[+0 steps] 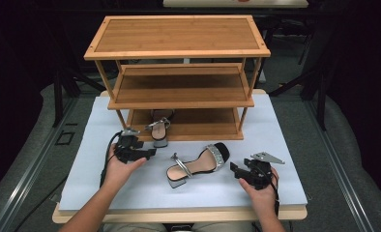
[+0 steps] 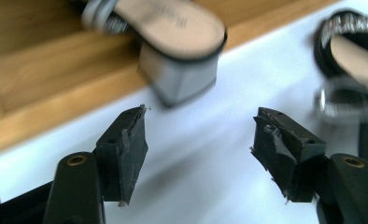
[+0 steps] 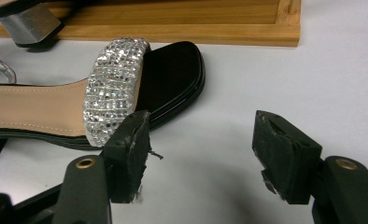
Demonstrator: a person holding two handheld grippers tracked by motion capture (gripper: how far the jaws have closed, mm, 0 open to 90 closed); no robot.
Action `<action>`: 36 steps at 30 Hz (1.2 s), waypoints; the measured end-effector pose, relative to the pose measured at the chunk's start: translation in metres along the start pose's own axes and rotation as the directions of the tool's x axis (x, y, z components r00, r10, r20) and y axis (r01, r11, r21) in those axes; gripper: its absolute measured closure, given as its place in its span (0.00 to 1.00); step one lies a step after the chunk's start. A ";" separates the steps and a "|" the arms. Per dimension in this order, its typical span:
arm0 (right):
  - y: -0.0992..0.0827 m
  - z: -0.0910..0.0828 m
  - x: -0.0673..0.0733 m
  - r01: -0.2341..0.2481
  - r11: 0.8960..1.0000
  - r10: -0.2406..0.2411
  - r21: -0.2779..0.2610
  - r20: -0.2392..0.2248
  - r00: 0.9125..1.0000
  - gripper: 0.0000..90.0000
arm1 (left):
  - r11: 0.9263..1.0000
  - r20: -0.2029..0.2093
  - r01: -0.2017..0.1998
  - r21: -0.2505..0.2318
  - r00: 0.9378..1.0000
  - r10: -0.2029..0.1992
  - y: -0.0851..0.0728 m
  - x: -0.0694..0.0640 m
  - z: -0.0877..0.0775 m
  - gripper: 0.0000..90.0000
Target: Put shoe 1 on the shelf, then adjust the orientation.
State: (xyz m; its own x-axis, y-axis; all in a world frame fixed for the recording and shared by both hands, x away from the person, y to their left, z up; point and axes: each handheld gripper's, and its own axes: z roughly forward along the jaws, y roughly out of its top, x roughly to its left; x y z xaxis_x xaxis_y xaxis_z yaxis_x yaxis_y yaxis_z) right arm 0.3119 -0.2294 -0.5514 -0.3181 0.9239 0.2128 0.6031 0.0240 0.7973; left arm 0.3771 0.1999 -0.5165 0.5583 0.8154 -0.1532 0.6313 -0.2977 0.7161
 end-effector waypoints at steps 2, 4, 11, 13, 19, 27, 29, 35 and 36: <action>0.000 0.000 0.002 0.006 1.000 -0.006 0.002 0.004 1.000 0.40 | 1.000 0.011 0.003 -0.008 1.000 -0.003 -0.015 0.006 -0.012 0.41; 0.000 0.002 0.005 0.009 1.000 -0.009 0.005 0.015 1.000 0.40 | 1.000 0.014 0.000 0.000 1.000 0.000 -0.025 0.010 -0.018 0.42; 0.000 0.005 0.014 0.032 0.999 -0.033 0.026 0.038 0.999 0.41 | 0.999 0.000 0.032 -0.004 0.999 -0.032 -0.057 0.027 -0.027 0.45; 0.000 0.006 0.016 0.030 0.999 -0.031 0.031 0.032 0.999 0.42 | 1.000 -0.011 0.019 -0.010 1.000 -0.020 -0.059 0.029 -0.031 0.45; 0.000 0.009 0.022 0.032 0.998 -0.032 0.045 0.018 0.999 0.44 | 1.000 -0.013 0.024 -0.012 1.000 -0.024 -0.063 0.031 -0.035 0.47; 0.003 0.011 0.036 0.043 0.998 -0.043 0.042 0.001 0.999 0.44 | 1.000 -0.003 0.014 -0.012 1.000 -0.014 -0.062 0.026 -0.030 0.47; 0.005 0.010 0.038 0.034 0.999 -0.033 0.041 -0.011 0.999 0.45 | 1.000 -0.001 0.011 -0.006 1.000 -0.011 -0.063 0.026 -0.030 0.46; 0.009 0.019 0.049 0.041 0.997 -0.041 0.063 -0.013 0.999 0.47 | 1.000 0.000 0.023 -0.014 1.000 -0.023 -0.063 0.028 -0.030 0.46; 0.009 0.021 0.051 0.043 0.997 -0.042 0.067 -0.004 0.999 0.47 | 1.000 -0.001 0.020 -0.012 1.000 -0.020 -0.063 0.028 -0.031 0.46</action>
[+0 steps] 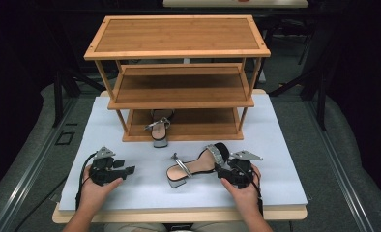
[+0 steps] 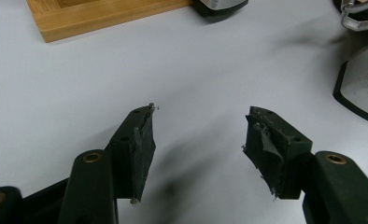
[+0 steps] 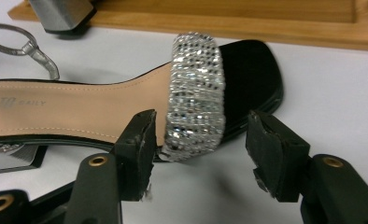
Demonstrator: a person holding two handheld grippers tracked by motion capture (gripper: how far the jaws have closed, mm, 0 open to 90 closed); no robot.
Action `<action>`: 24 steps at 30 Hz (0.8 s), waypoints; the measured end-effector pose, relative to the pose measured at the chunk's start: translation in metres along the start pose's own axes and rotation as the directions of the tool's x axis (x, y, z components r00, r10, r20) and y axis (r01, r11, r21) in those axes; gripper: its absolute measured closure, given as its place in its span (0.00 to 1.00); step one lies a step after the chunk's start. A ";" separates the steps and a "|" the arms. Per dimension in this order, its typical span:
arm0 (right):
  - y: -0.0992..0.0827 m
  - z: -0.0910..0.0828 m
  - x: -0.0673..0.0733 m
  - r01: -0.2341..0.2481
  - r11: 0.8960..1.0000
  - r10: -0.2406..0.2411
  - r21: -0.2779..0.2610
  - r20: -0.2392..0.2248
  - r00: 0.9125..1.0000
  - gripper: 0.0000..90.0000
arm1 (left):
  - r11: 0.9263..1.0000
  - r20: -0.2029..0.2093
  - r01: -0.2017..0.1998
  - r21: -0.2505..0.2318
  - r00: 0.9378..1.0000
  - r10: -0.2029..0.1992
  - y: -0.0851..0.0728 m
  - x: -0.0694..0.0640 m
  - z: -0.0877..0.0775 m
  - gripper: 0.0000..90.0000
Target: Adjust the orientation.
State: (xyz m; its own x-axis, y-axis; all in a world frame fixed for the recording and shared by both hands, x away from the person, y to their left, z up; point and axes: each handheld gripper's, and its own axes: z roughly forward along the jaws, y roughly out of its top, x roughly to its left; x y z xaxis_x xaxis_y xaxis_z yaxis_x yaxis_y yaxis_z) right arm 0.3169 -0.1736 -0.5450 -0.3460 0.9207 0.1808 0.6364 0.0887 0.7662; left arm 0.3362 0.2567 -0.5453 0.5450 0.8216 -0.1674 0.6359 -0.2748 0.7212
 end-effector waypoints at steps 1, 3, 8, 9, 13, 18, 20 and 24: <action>0.000 0.002 0.002 0.004 1.000 -0.004 0.005 0.001 1.000 0.48 | 1.000 0.000 -0.001 -0.001 1.000 0.001 0.000 0.000 0.000 0.46; 0.001 0.006 0.004 0.031 0.999 -0.031 0.013 0.011 0.999 0.51 | 1.000 0.000 0.003 -0.004 1.000 -0.003 0.000 0.000 0.000 0.46; 0.002 0.006 0.000 0.013 1.000 -0.015 0.026 0.055 0.998 0.54 | 1.000 -0.003 0.005 -0.007 1.000 -0.005 -0.001 0.001 -0.001 0.46; 0.002 0.005 -0.002 0.009 1.000 -0.010 0.030 0.028 1.000 0.58 | 1.000 -0.001 0.005 -0.008 1.000 -0.005 -0.001 0.001 -0.002 0.46; 0.004 0.001 -0.010 -0.004 0.999 0.002 0.033 0.044 0.999 0.66 | 1.000 -0.005 0.006 -0.012 1.000 -0.006 -0.001 0.001 -0.003 0.46; 0.009 -0.002 -0.029 -0.019 0.999 0.019 0.047 0.004 1.000 0.69 | 1.000 -0.004 0.007 -0.007 1.000 -0.007 -0.001 0.000 -0.001 0.46; 0.010 -0.002 -0.035 -0.022 0.998 0.021 0.050 0.010 1.000 0.70 | 1.000 -0.004 0.004 -0.002 1.000 -0.004 -0.001 0.000 0.000 0.46; 0.013 -0.002 -0.044 -0.022 0.998 0.022 0.051 0.005 1.000 0.74 | 1.000 -0.005 0.001 -0.002 1.000 -0.001 -0.001 -0.001 0.000 0.46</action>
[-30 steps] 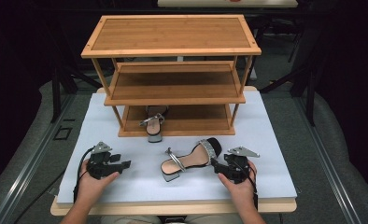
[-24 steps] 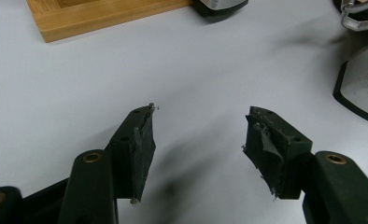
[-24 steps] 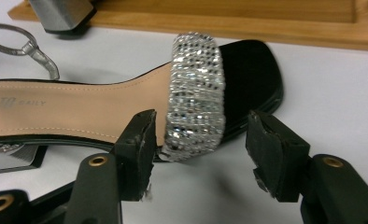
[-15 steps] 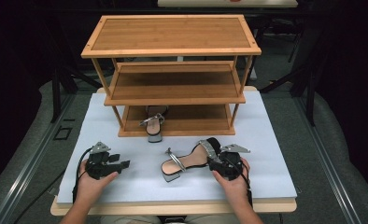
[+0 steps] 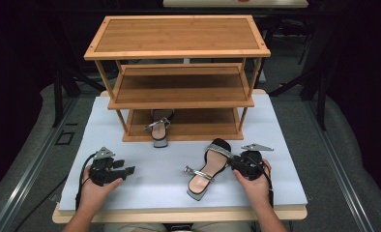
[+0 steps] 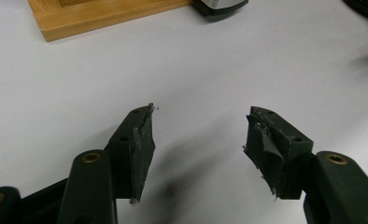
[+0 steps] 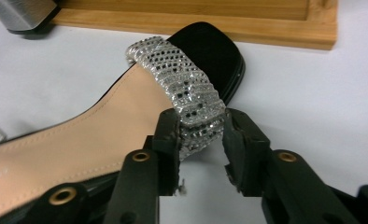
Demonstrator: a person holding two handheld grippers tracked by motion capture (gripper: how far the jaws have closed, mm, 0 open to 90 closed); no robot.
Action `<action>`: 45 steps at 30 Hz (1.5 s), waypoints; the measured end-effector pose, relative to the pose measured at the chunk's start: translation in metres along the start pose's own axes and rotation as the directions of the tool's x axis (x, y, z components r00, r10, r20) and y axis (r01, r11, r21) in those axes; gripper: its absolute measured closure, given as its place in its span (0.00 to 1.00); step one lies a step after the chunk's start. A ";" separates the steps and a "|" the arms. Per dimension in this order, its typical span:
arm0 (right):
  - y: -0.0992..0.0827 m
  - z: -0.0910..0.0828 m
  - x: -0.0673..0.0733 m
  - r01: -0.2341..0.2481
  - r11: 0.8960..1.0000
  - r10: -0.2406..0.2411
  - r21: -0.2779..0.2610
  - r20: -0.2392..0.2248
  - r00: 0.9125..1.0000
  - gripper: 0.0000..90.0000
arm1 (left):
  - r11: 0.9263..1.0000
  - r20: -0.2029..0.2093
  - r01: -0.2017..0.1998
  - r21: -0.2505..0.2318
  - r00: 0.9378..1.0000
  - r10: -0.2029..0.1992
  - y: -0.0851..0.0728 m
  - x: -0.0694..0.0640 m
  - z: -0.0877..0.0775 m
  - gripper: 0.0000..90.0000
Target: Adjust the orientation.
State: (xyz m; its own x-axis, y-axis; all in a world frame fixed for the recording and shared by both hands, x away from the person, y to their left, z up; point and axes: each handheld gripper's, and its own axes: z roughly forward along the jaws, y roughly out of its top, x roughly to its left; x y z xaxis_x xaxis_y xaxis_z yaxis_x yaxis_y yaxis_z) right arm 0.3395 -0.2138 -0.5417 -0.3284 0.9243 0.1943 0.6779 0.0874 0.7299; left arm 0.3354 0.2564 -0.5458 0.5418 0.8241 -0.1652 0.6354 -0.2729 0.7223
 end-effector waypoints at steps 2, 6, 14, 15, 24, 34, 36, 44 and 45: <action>0.001 0.000 -0.005 -0.002 1.000 0.002 -0.001 0.010 1.000 0.75 | 1.000 0.000 -0.001 0.001 1.000 0.001 0.000 0.000 0.000 0.46; 0.007 0.001 -0.018 -0.018 1.000 0.018 -0.005 0.028 0.999 0.75 | 1.000 0.001 0.003 0.002 1.000 -0.003 -0.001 0.000 0.000 0.46; 0.013 0.003 -0.031 -0.081 0.997 0.081 0.016 0.000 0.997 0.63 | 1.000 0.003 -0.003 0.007 1.000 0.003 0.000 0.000 0.002 0.46; 0.013 0.002 -0.028 -0.080 0.997 0.080 0.013 0.012 0.997 0.59 | 1.000 0.003 -0.001 0.006 1.000 0.001 0.000 -0.001 0.002 0.46; 0.005 -0.030 0.001 -0.055 0.995 0.054 -0.077 -0.024 0.998 0.46 | 1.000 0.005 -0.001 0.005 1.000 0.001 0.000 -0.001 0.001 0.46; -0.038 -0.065 0.014 -0.011 0.996 0.005 -0.086 -0.066 0.998 0.58 | 1.000 0.001 0.000 0.005 1.000 0.000 -0.001 -0.002 0.002 0.45; -0.046 -0.068 0.018 -0.002 0.997 -0.004 -0.081 -0.076 0.997 0.58 | 1.000 0.000 -0.002 0.010 1.000 0.002 0.000 -0.002 0.002 0.45; -0.054 -0.065 0.038 0.032 0.997 -0.041 -0.076 -0.111 0.993 0.57 | 1.000 0.009 0.000 0.011 1.000 0.000 0.003 -0.002 0.007 0.45; -0.053 -0.063 0.039 0.034 0.996 -0.043 -0.077 -0.111 0.993 0.58 | 1.000 0.011 0.002 0.010 1.000 -0.003 0.004 -0.002 0.008 0.45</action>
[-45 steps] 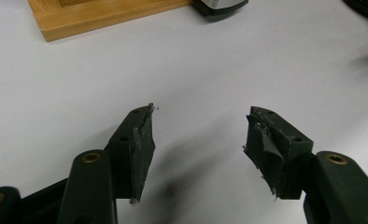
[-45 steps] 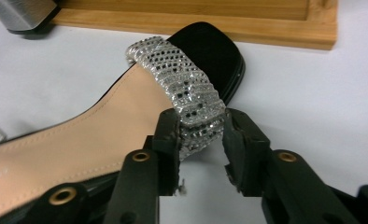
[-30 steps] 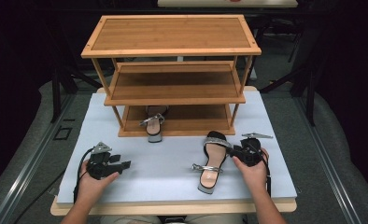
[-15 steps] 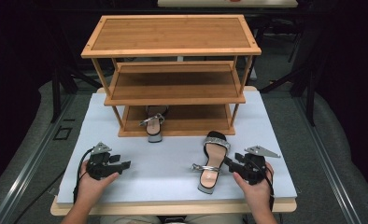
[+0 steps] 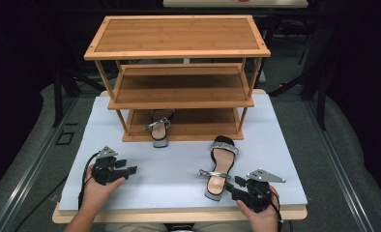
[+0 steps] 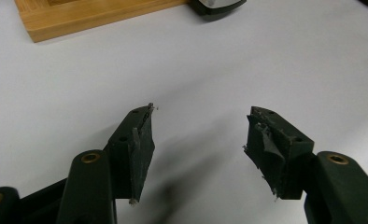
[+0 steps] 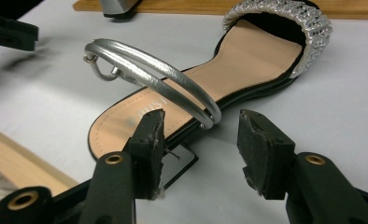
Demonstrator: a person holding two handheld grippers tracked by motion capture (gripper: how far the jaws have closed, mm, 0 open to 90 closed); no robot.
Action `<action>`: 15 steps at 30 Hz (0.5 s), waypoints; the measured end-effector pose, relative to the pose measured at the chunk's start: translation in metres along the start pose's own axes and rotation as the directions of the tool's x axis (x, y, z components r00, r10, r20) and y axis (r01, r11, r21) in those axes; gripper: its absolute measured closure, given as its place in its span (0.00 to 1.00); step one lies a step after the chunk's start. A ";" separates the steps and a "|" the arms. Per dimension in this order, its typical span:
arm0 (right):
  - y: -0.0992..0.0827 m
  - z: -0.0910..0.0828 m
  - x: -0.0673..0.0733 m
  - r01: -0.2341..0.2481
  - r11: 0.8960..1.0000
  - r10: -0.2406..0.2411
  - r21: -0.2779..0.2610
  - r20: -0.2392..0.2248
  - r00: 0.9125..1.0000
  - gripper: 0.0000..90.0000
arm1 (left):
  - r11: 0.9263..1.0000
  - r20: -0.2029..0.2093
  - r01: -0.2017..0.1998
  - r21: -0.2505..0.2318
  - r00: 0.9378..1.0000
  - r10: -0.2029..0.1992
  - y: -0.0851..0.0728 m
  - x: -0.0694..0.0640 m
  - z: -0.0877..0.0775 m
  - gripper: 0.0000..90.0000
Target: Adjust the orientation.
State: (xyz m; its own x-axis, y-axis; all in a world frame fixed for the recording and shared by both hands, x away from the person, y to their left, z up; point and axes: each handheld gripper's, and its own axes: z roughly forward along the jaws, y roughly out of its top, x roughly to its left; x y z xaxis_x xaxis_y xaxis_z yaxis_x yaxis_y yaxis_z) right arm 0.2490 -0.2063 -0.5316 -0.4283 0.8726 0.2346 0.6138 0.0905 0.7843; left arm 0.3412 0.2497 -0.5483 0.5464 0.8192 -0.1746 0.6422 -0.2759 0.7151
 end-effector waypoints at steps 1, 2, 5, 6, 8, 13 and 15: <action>0.000 0.003 0.001 -0.003 1.000 0.003 -0.003 0.014 1.000 0.61 | 1.000 0.003 -0.003 0.000 1.000 0.003 0.001 0.000 0.001 0.45; 0.002 0.005 0.001 -0.013 1.000 0.013 -0.004 0.012 1.000 0.66 | 1.000 0.005 -0.004 0.001 1.000 0.004 0.002 -0.001 0.002 0.45; 0.005 0.006 0.002 -0.015 1.000 0.015 -0.008 0.047 0.999 0.83 | 1.000 0.010 -0.012 0.003 1.000 0.012 0.003 -0.001 0.003 0.45; 0.006 0.006 0.001 -0.010 1.000 0.010 -0.007 0.034 0.999 0.87 | 1.000 0.013 -0.011 0.004 1.000 0.011 0.003 -0.001 0.003 0.45; 0.008 0.005 0.000 -0.016 1.000 0.016 -0.005 0.103 0.995 0.90 | 1.000 0.014 -0.013 0.004 1.000 0.013 0.003 -0.001 0.003 0.45; 0.011 0.003 -0.010 -0.025 1.000 0.025 -0.006 0.053 0.998 0.92 | 1.000 0.012 -0.011 0.002 1.000 0.011 0.003 -0.001 0.004 0.45; 0.013 0.001 -0.013 -0.024 1.000 0.024 0.007 0.060 0.998 0.93 | 1.000 0.013 -0.012 0.005 1.000 0.012 0.003 -0.001 0.003 0.45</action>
State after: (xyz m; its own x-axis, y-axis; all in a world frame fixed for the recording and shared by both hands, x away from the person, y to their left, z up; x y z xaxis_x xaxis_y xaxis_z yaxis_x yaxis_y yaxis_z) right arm 0.2635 -0.2160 -0.5252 -0.3733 0.9017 0.2182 0.6288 0.0730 0.7742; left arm 0.3450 0.2465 -0.5481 0.5610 0.8090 -0.1753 0.6386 -0.2883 0.7134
